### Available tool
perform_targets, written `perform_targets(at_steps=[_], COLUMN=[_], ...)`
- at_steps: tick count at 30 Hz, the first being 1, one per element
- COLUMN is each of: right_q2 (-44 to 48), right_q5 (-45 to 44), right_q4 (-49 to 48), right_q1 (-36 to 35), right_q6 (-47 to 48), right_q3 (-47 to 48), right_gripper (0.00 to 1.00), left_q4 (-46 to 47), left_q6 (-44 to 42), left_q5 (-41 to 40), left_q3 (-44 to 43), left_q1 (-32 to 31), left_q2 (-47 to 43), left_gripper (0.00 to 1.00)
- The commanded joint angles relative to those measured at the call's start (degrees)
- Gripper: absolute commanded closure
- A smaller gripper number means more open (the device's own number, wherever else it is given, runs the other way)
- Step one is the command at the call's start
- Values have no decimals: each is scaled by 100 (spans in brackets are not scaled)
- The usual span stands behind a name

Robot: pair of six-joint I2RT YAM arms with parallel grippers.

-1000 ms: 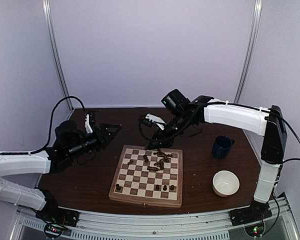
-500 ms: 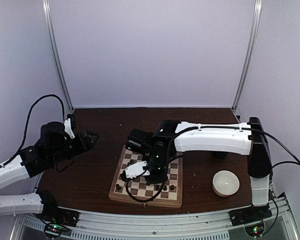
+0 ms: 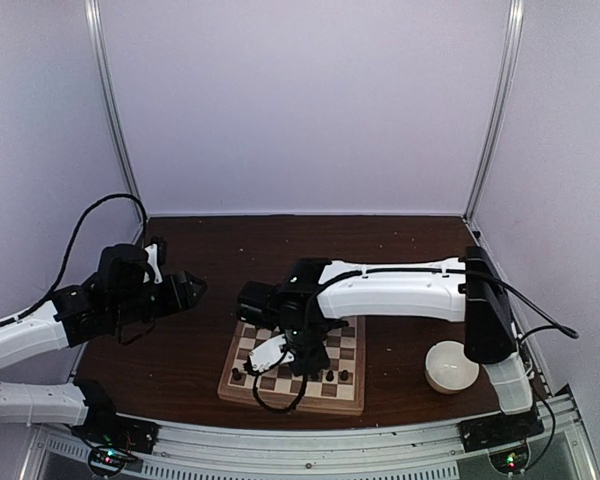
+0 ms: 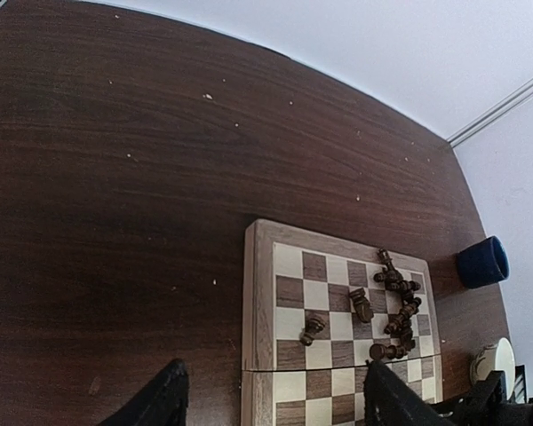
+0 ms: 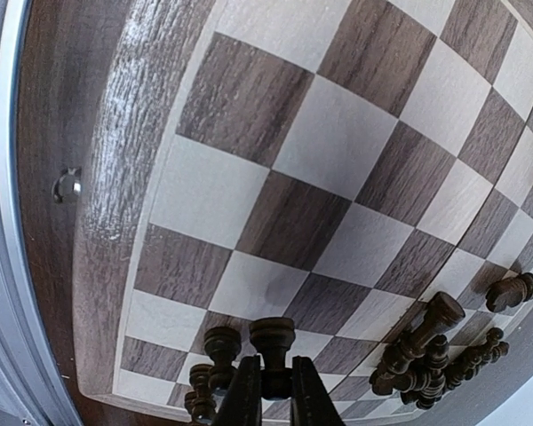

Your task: Set up the chess pieces on the board

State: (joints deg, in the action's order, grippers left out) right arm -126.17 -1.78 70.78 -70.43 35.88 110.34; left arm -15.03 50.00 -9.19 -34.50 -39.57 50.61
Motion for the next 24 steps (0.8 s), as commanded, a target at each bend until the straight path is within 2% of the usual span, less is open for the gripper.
perform_targets(at_steps=[1,24], right_q2=[-132,-364], right_q5=[-154,-191], right_q4=[194,176], right_q1=[-80,-157], right_q6=[59,51], right_q3=[199,269], right_gripper=[95,91], left_q4=[114,339], left_q6=[-81,97], left_q5=[58,321], left_q3=[-84,-13], left_q1=[46,125], left_q2=[28,229], left_gripper=[32,32])
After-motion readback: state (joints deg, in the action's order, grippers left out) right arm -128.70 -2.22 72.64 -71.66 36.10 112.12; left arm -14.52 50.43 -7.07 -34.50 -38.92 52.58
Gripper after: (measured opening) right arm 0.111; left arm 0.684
